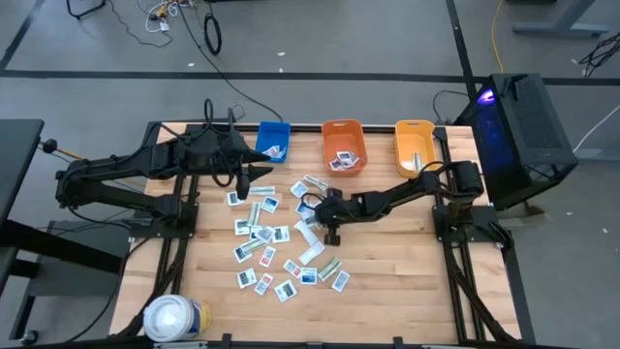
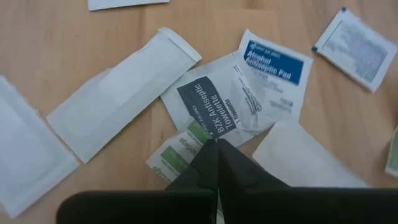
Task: Pick & Place First Aid Supplies
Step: Put the bandage into the yellow bin
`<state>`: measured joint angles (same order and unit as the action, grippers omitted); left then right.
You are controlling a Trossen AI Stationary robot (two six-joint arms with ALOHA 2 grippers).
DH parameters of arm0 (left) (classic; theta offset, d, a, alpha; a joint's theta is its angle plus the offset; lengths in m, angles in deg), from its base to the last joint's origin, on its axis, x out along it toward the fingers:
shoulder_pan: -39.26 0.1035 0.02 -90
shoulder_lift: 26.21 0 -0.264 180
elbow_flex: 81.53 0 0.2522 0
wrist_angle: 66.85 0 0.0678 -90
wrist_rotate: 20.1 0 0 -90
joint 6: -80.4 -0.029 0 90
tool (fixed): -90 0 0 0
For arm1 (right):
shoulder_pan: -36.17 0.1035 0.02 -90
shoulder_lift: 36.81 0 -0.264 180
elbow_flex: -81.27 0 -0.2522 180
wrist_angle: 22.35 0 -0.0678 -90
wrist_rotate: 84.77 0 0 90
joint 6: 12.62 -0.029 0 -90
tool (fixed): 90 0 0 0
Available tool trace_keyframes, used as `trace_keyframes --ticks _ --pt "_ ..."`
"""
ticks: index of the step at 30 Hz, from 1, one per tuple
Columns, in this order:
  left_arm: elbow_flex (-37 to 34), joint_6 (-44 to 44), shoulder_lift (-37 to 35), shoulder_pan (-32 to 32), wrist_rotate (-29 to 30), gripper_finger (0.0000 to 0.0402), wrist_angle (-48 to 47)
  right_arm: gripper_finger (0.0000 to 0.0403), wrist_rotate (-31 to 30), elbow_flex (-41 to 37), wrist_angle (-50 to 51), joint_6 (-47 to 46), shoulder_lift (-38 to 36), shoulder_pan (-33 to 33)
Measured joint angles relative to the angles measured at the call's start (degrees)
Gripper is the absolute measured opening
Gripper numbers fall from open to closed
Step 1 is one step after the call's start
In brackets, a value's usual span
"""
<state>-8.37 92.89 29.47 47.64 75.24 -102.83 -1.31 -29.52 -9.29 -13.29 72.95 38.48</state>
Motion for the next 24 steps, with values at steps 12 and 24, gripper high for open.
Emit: trace_keyframes --ticks 12,24 --pt "-0.01 -0.07 0.00 0.01 0.00 0.0177 0.02 0.0000 0.00 -0.14 0.55 -0.49 -4.88 0.02" --pt "-0.01 0.17 0.00 -0.01 0.00 0.0177 0.63 0.0046 -1.37 -0.06 2.70 -5.88 -5.73 0.56"
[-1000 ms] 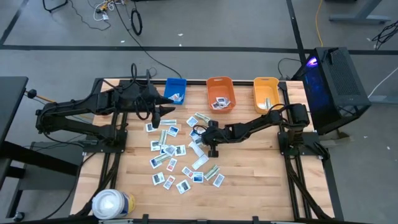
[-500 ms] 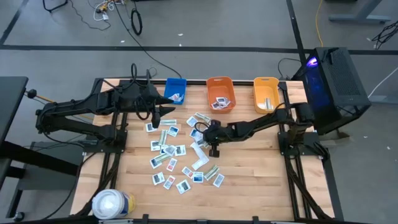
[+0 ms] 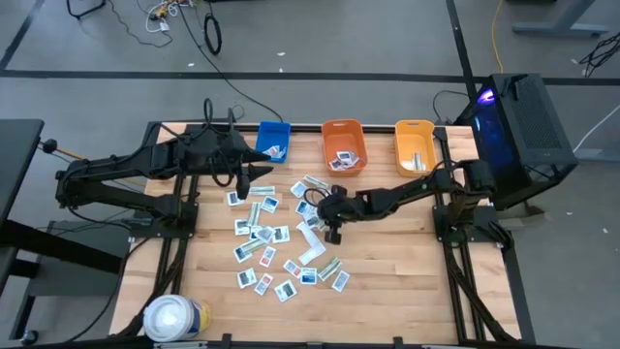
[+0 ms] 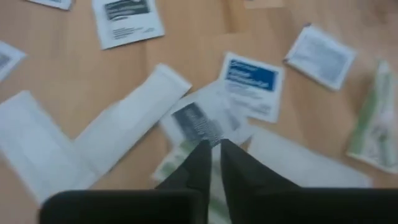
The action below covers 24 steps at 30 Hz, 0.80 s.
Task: Pick & Place First Aid Supplies
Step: Put the bandage into the yellow bin
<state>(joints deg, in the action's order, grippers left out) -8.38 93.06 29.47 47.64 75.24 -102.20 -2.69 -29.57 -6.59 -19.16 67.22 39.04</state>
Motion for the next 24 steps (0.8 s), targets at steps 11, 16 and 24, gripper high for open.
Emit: trace_keyframes --ticks 11,16,24 --pt "0.02 0.11 0.00 0.00 0.00 0.0177 0.35 0.0182 1.32 0.04 0.88 -7.00 -0.11 -0.15" --pt "0.00 0.18 0.00 0.00 0.00 0.0177 0.35 0.0227 1.54 0.04 1.75 -8.50 -0.11 -1.95" --pt "0.00 0.18 0.00 0.02 0.00 0.0177 0.35 0.0251 4.97 0.09 5.48 -9.42 -0.11 -6.68"
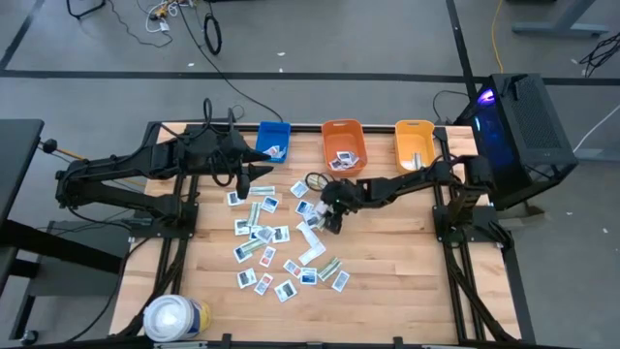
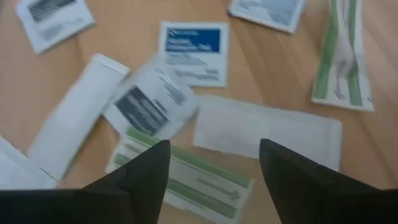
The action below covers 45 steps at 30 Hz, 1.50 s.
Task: Pick & Place First Aid Supplies
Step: Put the bandage into the yellow bin
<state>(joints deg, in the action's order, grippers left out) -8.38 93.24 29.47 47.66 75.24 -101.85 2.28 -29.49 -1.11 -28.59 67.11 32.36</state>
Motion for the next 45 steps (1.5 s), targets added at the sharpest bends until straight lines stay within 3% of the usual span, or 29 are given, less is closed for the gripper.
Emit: trace_keyframes --ticks 5,12,18,32,45 --pt "0.00 0.02 0.00 -0.01 0.00 0.0177 -0.02 0.0251 1.31 1.40 2.34 4.15 0.00 -1.10" --pt "0.01 0.00 0.00 0.00 1.01 0.0177 -0.04 0.0252 0.44 8.27 8.27 17.96 -0.01 -1.42" --pt "0.02 0.02 0.00 -0.02 1.07 0.0177 -0.07 0.0252 0.65 8.57 10.44 23.61 0.00 -2.48" --pt "0.01 0.04 0.00 0.00 1.07 0.0177 -0.05 0.0252 3.94 8.62 11.27 23.46 0.00 -2.58" --pt "0.02 -0.33 -1.01 0.00 -0.68 0.0177 -3.15 0.0252 5.19 15.88 19.91 22.47 0.08 -1.79"
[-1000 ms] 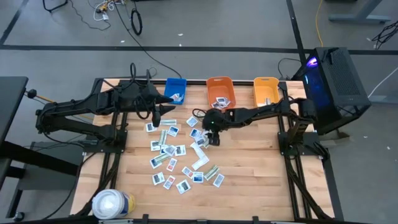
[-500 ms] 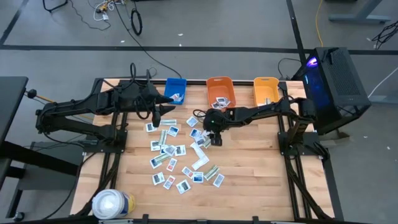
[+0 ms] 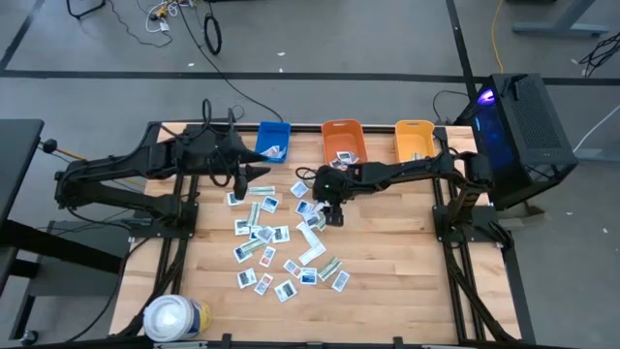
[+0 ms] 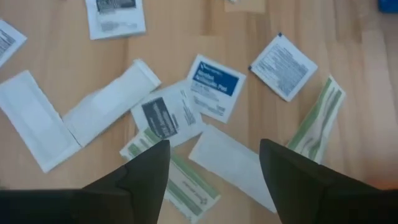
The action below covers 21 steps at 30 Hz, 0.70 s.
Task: Pick & Place First Aid Supplies
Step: Put the bandage into the yellow bin
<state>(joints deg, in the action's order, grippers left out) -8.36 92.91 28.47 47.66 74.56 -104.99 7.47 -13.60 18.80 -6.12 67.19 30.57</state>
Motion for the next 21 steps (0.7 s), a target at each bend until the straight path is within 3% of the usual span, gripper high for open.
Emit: trace_keyframes --ticks 6,14,21 --pt "-0.02 -1.17 -2.98 -0.02 -3.40 0.0177 -5.09 0.0252 0.39 0.14 0.49 -0.07 0.01 0.11" --pt "0.00 -1.78 -6.56 0.04 1.55 0.0177 -6.11 0.0252 0.96 0.22 0.04 -0.21 3.25 0.78" --pt "-0.02 -1.17 -7.14 0.04 1.73 0.0177 -7.58 0.0252 1.72 0.25 -0.64 -0.35 5.68 0.85"
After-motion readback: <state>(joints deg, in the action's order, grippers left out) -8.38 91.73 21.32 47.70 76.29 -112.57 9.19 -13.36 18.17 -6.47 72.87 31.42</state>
